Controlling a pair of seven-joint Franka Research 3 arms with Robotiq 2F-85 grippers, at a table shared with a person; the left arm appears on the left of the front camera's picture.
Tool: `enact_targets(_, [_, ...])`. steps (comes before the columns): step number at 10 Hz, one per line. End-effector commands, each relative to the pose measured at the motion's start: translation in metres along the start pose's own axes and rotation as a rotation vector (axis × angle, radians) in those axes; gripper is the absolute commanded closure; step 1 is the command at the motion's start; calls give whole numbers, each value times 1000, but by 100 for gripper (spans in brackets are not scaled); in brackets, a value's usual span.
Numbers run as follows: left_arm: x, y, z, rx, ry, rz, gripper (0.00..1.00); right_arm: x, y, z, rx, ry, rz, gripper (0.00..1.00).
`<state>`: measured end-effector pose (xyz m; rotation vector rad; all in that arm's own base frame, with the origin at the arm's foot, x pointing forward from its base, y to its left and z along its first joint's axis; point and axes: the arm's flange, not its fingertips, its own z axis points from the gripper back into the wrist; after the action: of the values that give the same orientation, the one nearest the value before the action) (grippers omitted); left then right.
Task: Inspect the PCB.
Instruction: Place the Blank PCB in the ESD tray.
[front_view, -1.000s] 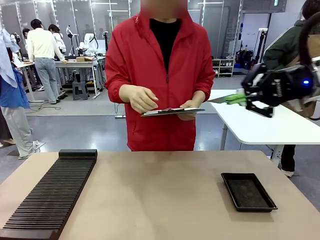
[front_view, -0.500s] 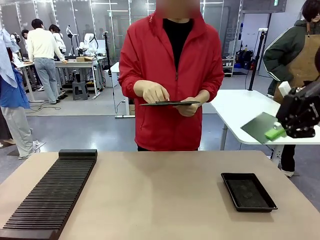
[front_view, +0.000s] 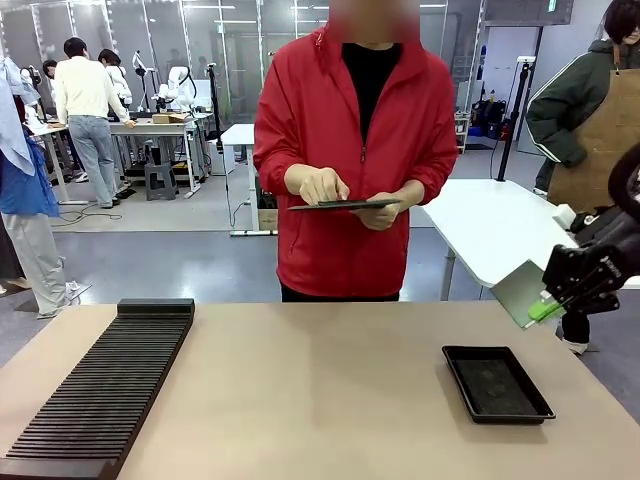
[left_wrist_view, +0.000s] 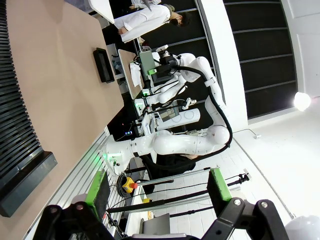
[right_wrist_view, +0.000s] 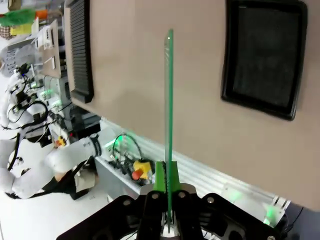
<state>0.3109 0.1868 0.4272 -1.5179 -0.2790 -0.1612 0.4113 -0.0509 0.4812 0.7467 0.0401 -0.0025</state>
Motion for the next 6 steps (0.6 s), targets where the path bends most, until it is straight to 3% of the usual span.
enact_targets(1, [0,-3,0,4,2,1,0,0,-4,-23,31,-37,40,97])
enact_targets(2, [0,-3,0,4,2,1,0,1,-5,-28,41,-63,34,97])
enact_targets(3, [0,-3,0,4,2,1,0,1,-4,-13,-2,-15,4,97])
enact_targets(6, [0,-3,0,4,2,1,0,1,-4,-13,-2,-15,4,97])
